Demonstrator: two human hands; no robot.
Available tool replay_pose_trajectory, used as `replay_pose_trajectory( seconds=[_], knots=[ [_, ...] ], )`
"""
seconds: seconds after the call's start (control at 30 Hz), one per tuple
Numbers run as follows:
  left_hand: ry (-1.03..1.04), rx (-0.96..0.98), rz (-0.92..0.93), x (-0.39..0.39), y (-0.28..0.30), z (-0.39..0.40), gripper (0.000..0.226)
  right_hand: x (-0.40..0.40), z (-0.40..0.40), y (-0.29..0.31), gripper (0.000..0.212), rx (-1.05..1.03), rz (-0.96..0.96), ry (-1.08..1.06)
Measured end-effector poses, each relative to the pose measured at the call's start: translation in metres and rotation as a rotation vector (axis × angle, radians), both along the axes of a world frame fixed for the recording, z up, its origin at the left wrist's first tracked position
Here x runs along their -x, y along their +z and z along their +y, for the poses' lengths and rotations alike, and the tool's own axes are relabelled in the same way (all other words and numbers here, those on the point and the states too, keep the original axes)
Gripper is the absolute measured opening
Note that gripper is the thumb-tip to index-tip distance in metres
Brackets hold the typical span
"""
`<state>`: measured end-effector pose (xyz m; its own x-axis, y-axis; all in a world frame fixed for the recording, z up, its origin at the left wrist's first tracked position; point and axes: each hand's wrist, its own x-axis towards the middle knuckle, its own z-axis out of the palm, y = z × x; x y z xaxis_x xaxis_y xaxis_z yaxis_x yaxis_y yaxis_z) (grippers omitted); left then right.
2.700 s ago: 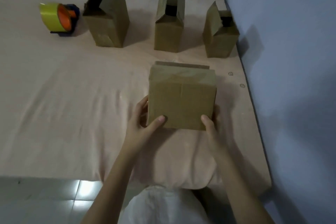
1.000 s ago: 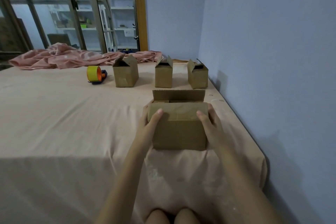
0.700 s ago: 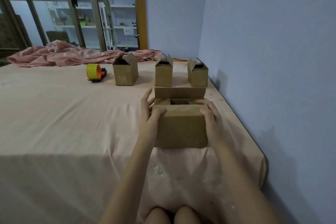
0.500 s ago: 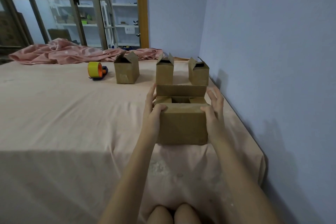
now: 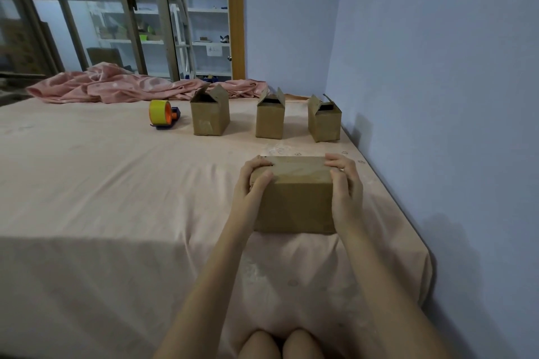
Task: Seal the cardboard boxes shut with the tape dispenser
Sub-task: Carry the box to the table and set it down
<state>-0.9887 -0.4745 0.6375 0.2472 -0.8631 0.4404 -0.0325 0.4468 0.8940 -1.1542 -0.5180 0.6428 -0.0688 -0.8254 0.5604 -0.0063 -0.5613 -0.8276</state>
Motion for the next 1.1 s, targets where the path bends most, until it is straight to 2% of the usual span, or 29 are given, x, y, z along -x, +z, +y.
replay_pose_trajectory(
  seconds=[0.23, 0.47, 0.67, 0.77, 0.97, 1.03, 1.1],
  knots=[
    [0.012, 0.052, -0.071, -0.032, -0.002, 0.006, 0.043, -0.037, 0.0, -0.002, 0.029, -0.048, -0.071, -0.002],
    [0.226, 0.095, -0.143, -0.109, 0.009, 0.004, 0.032, -0.122, -0.008, -0.001, 0.035, -0.071, -0.148, 0.043],
    [0.342, 0.089, -0.095, -0.174, 0.006, -0.003, 0.027, -0.195, -0.026, 0.003, 0.034, -0.061, -0.127, 0.147],
    [0.379, 0.095, -0.042, -0.199, -0.003, -0.007, 0.034, -0.225, -0.037, 0.003, 0.032, -0.038, -0.098, 0.177],
    [0.392, 0.03, -0.039, -0.251, -0.001, -0.03, 0.032, -0.276, -0.07, 0.001, 0.035, -0.078, -0.143, 0.22],
    [0.457, 0.047, -0.016, -0.262, -0.001, -0.034, 0.03, -0.291, -0.084, -0.001, 0.036, -0.136, -0.183, 0.317],
    [0.536, 0.055, 0.019, -0.268, -0.001, -0.034, 0.031, -0.303, -0.106, 0.001, 0.038, -0.289, -0.277, 0.524]
  ],
)
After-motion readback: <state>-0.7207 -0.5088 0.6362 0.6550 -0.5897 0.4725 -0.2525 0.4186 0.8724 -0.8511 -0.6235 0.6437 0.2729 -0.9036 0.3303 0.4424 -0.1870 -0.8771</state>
